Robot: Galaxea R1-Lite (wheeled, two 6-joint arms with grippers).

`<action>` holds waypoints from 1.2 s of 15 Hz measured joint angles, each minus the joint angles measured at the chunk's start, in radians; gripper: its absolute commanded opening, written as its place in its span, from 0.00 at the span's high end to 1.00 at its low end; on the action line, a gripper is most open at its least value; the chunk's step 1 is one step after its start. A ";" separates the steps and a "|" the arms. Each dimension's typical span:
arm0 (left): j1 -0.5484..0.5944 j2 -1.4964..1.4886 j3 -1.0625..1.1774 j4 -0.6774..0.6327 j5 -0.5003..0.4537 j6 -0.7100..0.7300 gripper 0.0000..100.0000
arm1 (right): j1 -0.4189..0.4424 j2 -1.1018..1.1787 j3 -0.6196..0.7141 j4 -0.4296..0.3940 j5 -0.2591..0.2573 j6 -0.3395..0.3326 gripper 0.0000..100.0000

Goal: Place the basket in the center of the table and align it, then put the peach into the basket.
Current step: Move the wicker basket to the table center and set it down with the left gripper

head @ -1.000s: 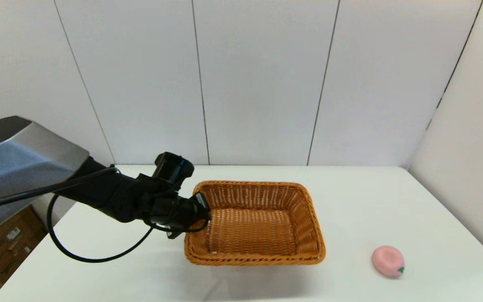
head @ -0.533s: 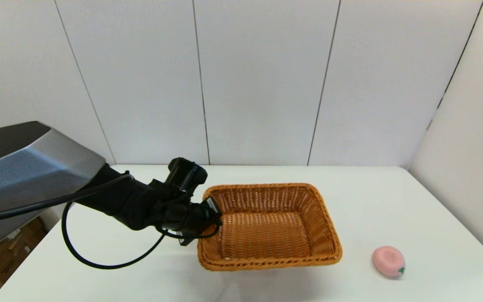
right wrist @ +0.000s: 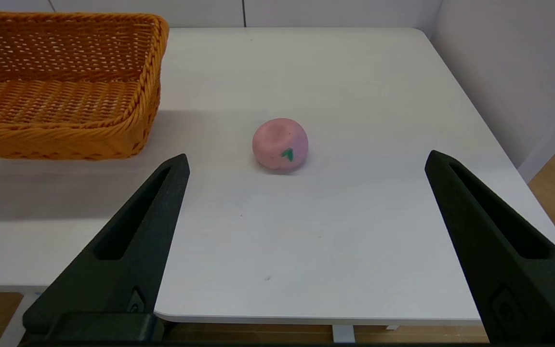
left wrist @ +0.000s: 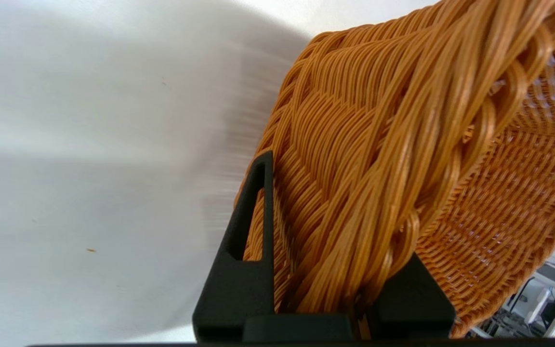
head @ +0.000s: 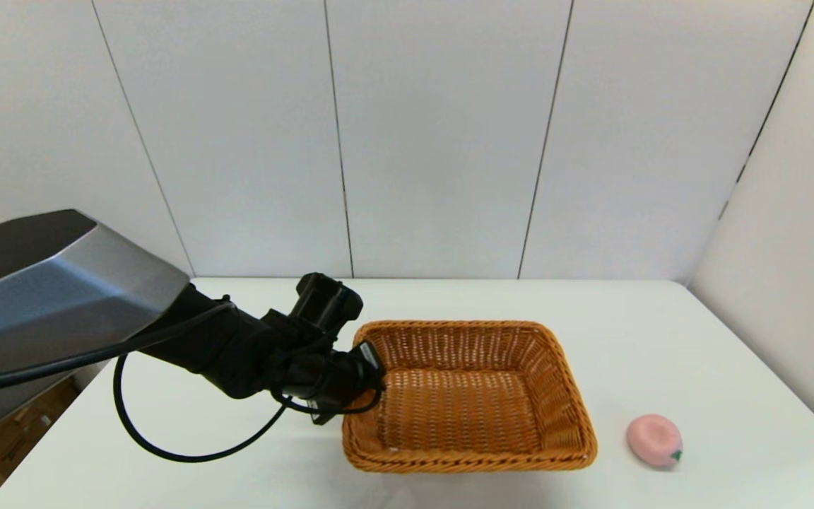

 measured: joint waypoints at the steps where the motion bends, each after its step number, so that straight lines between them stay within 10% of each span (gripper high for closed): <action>1: 0.000 0.000 0.001 -0.001 0.000 -0.001 1.00 | 0.000 0.000 0.000 0.000 0.000 0.000 0.00; 13: -0.012 0.006 0.007 -0.011 0.011 -0.010 1.00 | 0.000 0.000 0.001 0.000 0.001 0.001 0.00; 14: -0.012 0.007 0.007 -0.011 0.012 -0.010 0.00 | 0.000 0.000 0.001 0.000 0.001 0.001 0.00; 18: -0.017 0.012 0.003 -0.014 0.043 -0.018 0.00 | 0.000 0.000 0.001 0.000 0.001 0.001 0.00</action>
